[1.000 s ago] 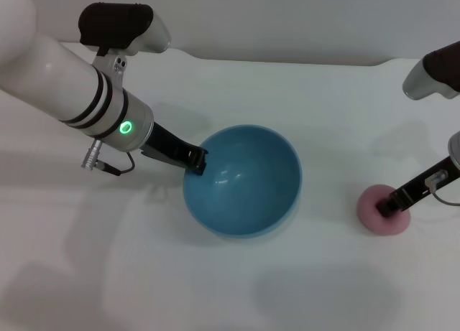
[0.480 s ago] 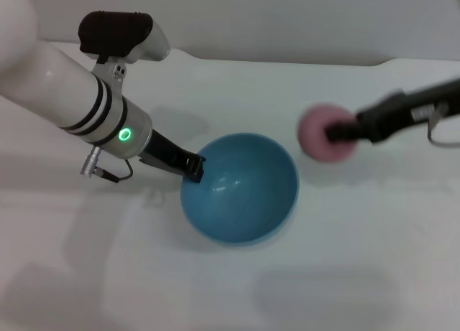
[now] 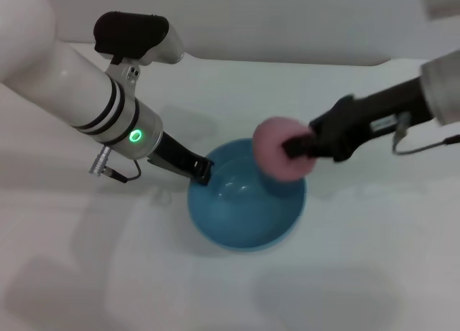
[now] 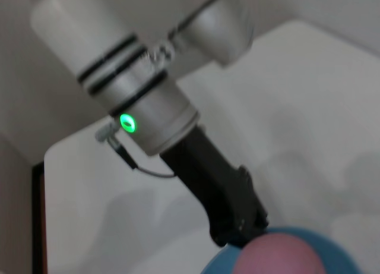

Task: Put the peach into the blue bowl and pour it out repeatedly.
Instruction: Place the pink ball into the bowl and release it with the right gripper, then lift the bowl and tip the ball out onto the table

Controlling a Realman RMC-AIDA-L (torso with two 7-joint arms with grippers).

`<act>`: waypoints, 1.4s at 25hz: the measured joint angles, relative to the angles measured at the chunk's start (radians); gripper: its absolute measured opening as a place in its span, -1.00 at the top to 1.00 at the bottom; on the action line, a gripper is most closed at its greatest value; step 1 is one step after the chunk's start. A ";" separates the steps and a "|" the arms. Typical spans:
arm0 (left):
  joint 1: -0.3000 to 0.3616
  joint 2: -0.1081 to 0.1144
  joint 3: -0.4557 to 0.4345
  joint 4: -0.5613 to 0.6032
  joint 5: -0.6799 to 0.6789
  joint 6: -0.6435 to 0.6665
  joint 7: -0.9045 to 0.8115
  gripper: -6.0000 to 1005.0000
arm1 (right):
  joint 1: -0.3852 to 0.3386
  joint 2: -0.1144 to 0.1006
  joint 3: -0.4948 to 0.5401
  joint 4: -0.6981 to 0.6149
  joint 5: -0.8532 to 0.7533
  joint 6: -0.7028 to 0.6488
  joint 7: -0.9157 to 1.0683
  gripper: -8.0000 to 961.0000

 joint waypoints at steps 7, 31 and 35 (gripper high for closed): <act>-0.014 0.000 0.002 0.000 0.000 0.000 0.000 0.99 | 0.011 0.006 -0.058 0.042 -0.002 0.035 0.005 0.87; -0.049 0.003 0.012 0.008 0.006 -0.139 0.011 0.99 | -0.119 0.001 0.230 0.038 0.070 0.113 0.140 -0.07; -0.050 0.000 0.071 0.008 -0.002 -0.269 0.020 0.99 | -0.232 -0.013 0.410 0.093 0.202 0.114 0.137 -0.06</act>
